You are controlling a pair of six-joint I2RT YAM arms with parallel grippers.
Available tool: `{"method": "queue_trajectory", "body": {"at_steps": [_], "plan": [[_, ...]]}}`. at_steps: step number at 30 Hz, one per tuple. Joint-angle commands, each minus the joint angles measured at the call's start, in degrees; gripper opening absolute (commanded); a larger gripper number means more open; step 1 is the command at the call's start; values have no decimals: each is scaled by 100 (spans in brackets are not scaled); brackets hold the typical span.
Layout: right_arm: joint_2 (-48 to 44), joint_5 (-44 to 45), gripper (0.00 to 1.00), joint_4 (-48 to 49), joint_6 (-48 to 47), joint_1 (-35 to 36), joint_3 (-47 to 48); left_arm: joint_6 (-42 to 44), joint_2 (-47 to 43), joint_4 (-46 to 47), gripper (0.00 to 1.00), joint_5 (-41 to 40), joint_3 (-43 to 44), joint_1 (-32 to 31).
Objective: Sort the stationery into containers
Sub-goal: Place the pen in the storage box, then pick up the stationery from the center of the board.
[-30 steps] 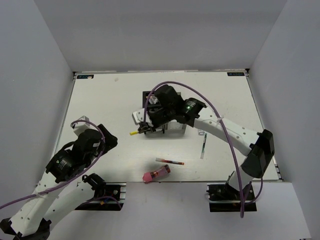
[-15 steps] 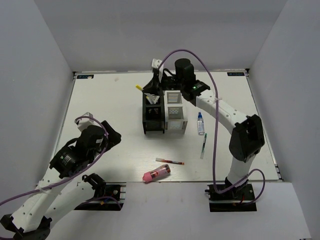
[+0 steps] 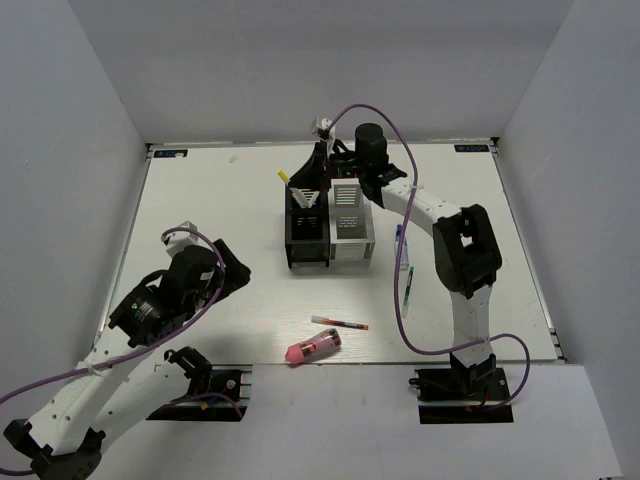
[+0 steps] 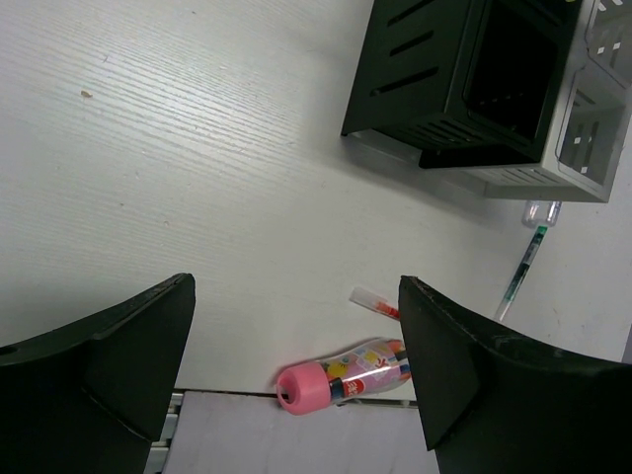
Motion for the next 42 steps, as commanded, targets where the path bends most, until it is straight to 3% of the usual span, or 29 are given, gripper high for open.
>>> {"method": "queue_trajectory", "body": {"at_steps": [1,15,18,19,23,27,30,31,33,34,35,36,37,39,41,42], "plan": [[91,-244,0,510,72,-90,97,71,41,189,94,102,-64,10],[602,-165,0,-26,-728,-407,211,658,322,673,94,813,-64,-95],[584,-218,30,-236,-859,-407,202,1061,402,1024,98,1182,-195,-95],[593,-209,48,-341,-947,-416,237,1194,471,1138,100,1313,-196,-95],[514,-200,59,-474,-887,-433,395,1906,621,1692,100,2104,-319,-95],[129,-191,59,-492,-615,-504,466,2574,1016,1904,98,2676,-258,-148],[-336,124,53,-1034,-605,-609,544,2970,1271,2017,92,3115,-258,-148],[-460,325,51,-1176,-614,-635,554,3128,1333,2018,86,3282,-258,-148],[-1004,808,35,-1649,-807,-714,449,3182,1464,2070,79,3406,-258,-148],[-1163,1011,26,-1756,-781,-758,135,3252,1465,2132,70,3476,-310,-148],[-1478,1535,5,-1844,-685,-785,45,3252,1517,2193,64,3477,-406,-148],[-1768,2349,0,-2237,-502,-837,-69,3252,1518,2255,57,3564,-459,-148],[-1910,2688,0,-2354,-482,-855,-366,3252,1579,2368,43,3669,-460,-148],[-2489,3420,4,-2933,-271,-1030,-605,3252,1632,2422,33,3880,-635,-201],[-2955,3526,27,-3188,-411,-1171,-1431,3252,1685,2484,28,3968,-705,-201],[-3236,3570,40,-3338,-412,-1267,-1746,3313,1737,2484,30,4030,-706,-253]]}}
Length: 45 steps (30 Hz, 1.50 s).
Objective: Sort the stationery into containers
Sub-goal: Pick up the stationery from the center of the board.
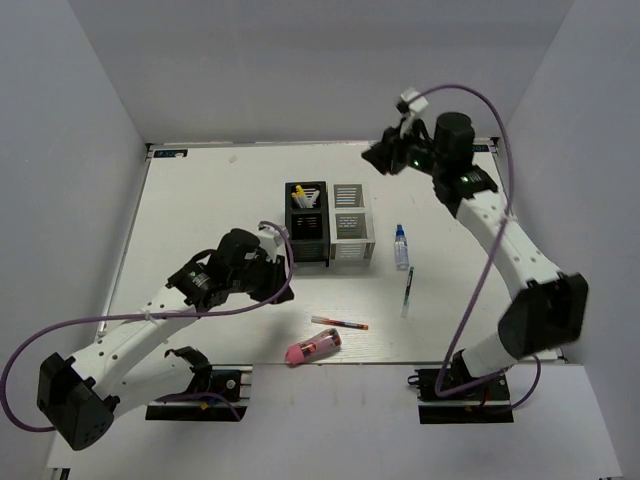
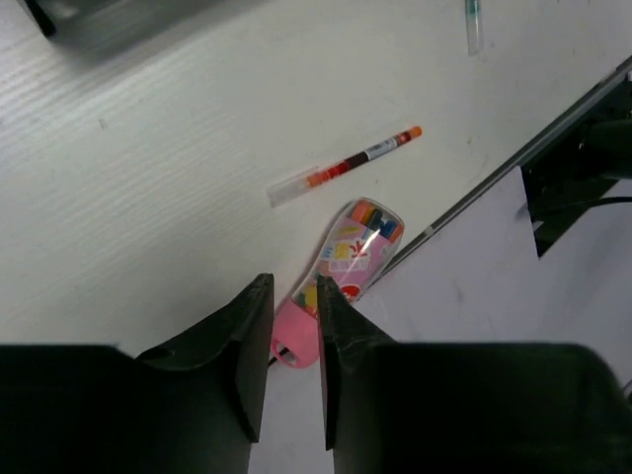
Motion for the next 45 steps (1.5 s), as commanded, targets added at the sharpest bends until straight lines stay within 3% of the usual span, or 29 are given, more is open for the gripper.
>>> {"method": "queue_trajectory", "body": {"at_steps": [1,2,6,12,14,21,34,40,45], "plan": [[-582,880,44,-1471,67,-254,-950,164,44,184,36,418,-83,-79],[-698,941,44,-1667,-124,-350,-1179,164,105,132,57,418,-83,-79],[-1304,1318,43,-2467,-118,-606,-1638,43,105,201,78,278,-136,-184],[-1218,1512,44,-3260,-82,-861,-1875,-861,105,676,80,-240,-311,-237],[-1095,1521,51,-3259,-109,-896,-1937,-1039,105,677,81,-294,-311,-289],[89,1530,54,-3716,-487,-940,-1727,-1180,0,151,81,-479,-136,-290],[1068,1715,65,-3163,-153,-914,-1410,-1453,-299,17,82,-584,-311,-343],[1515,2065,65,-2944,136,-729,-1331,-1453,-229,-88,82,-637,-250,-343],[1701,2627,56,-2698,234,-483,-1260,-1453,-176,-263,82,-689,-188,-343]]}}
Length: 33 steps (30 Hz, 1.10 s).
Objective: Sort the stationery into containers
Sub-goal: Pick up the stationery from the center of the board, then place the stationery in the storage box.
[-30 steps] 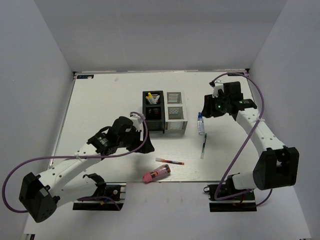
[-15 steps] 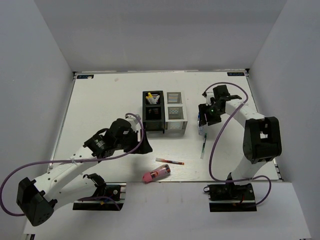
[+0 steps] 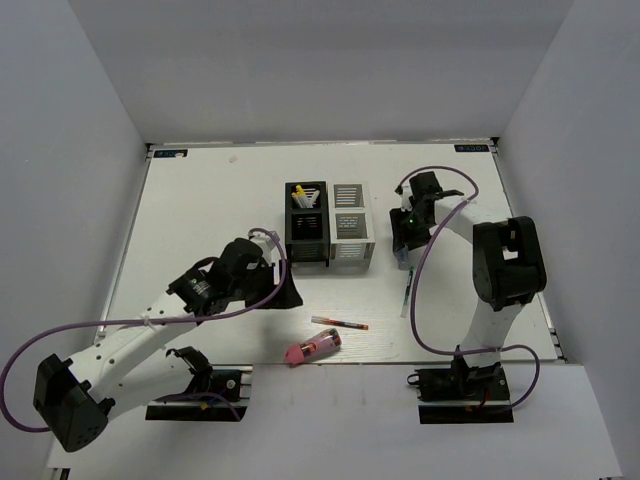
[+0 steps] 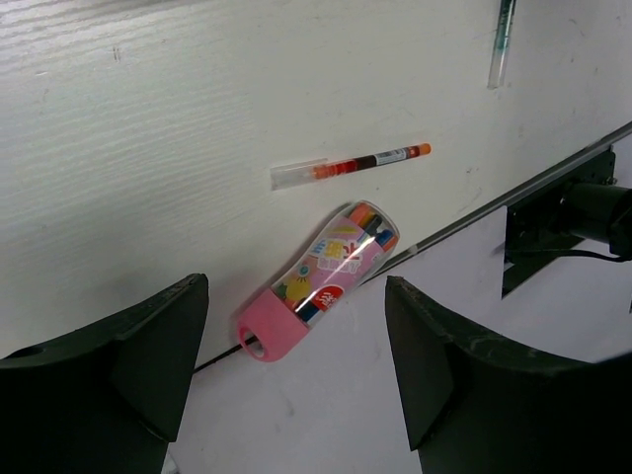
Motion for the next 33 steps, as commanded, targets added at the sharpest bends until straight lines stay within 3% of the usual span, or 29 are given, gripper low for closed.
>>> {"method": "queue_trajectory", "body": {"at_steps": [1,7,8,10,15,20,26,30,33], "plan": [[79,552,50,321,162,162,183,-23,-17,-159,82,-122,176,-23],[-8,492,21,278,13,162,191,275,-69,-686,82,-122,466,-23],[-44,343,10,147,-40,136,252,354,-69,-686,82,-43,467,-23],[-332,-120,0,41,-547,83,551,355,-122,-757,82,71,529,-23],[-860,-948,0,-197,-945,-111,1867,118,-367,-757,82,616,345,-23],[-932,-2835,0,110,-1078,-85,2450,-418,-833,-757,82,731,11,-23],[-484,-4016,0,1515,-867,162,2328,-1262,-948,-485,88,731,-95,-23],[-238,-4657,0,3233,-419,267,1958,-1377,-948,-387,88,731,-148,-23],[87,-4957,0,3913,-121,311,1905,-1377,-948,-387,88,731,-148,-23]]}}
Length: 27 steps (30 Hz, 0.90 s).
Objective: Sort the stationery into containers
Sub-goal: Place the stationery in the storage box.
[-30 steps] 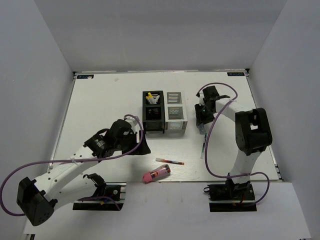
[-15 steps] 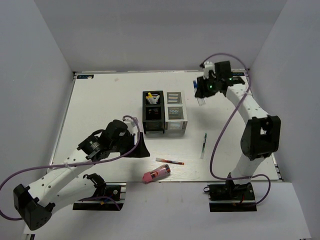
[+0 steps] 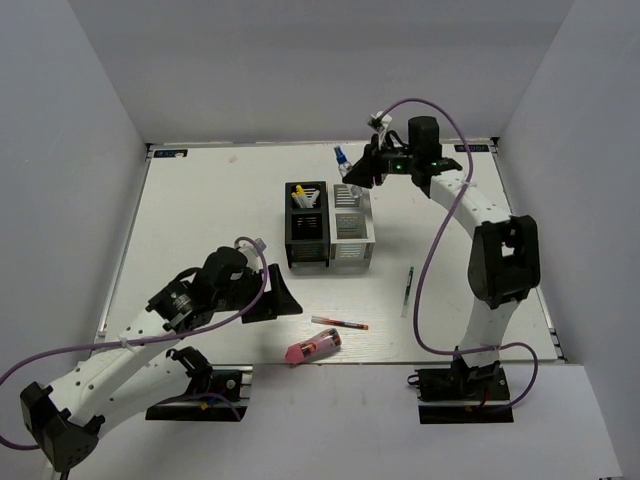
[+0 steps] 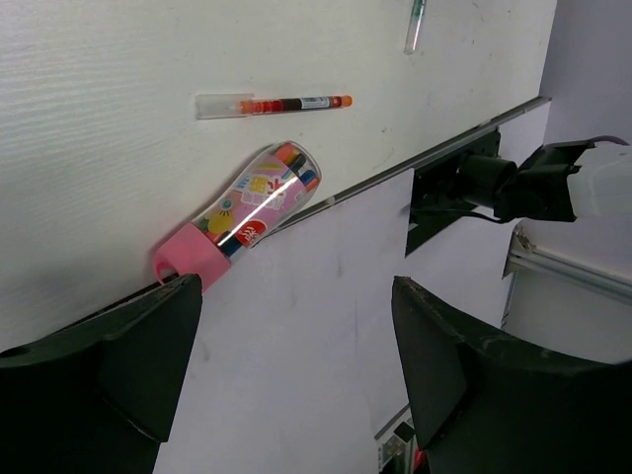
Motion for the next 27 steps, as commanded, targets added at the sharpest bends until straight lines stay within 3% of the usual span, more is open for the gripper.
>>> {"method": "queue_trajectory", "body": {"at_steps": [1,7,9,10,11,14,19,23,24,27], "plan": [[201,-729,0,1660,368,21,-5,-166,2,142,88,60,-41,-23],[518,-869,1,2154,290,38,-57,-166,117,203,88,7,-41,-23],[579,-869,11,1900,-18,65,-136,-166,231,264,88,7,-41,-23],[606,-869,24,1821,-175,47,-180,-166,231,265,88,7,-41,-23],[615,-843,30,1716,-316,82,-216,-166,292,325,88,7,-41,-23],[659,-729,40,1732,-423,82,-374,-166,346,378,89,59,-41,-23],[791,-658,44,1723,-485,82,-225,-166,469,432,89,113,11,-23],[782,-676,56,1741,-441,82,-172,-52,469,317,89,113,64,-23],[765,-676,65,1732,-432,91,-181,-52,469,317,89,113,64,-23],[676,-693,68,1679,-379,91,-216,141,469,151,89,113,117,-23]]}}
